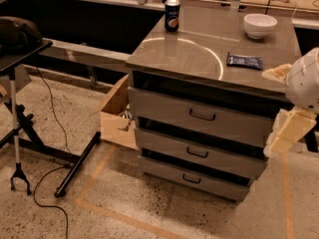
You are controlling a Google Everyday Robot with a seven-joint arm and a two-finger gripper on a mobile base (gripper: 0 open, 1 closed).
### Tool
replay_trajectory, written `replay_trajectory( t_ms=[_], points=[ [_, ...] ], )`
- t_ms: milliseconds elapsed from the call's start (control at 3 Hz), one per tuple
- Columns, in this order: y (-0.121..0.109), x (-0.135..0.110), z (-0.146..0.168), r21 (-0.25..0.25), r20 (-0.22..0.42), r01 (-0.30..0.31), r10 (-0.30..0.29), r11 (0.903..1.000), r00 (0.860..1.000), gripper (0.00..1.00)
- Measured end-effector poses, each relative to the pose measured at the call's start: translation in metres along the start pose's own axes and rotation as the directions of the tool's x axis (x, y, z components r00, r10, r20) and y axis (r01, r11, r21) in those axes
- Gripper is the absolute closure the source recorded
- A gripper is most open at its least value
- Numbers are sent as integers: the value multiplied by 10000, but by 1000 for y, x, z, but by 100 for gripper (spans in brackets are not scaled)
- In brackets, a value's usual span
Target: Open middle drawer
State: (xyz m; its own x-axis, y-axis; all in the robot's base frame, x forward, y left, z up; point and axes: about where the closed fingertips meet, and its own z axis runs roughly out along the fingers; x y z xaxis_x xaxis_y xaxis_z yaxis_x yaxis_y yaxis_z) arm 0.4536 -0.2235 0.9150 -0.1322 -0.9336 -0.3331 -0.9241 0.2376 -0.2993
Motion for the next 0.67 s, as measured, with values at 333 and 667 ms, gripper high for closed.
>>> replay_trajectory(
  t_ms=[333,667],
  points=[
    [-1,30,60,611,302,488,-507,9969,9983,0],
    [-3,57,114,1053,-301,929,-902,9901,9955,0]
  ],
)
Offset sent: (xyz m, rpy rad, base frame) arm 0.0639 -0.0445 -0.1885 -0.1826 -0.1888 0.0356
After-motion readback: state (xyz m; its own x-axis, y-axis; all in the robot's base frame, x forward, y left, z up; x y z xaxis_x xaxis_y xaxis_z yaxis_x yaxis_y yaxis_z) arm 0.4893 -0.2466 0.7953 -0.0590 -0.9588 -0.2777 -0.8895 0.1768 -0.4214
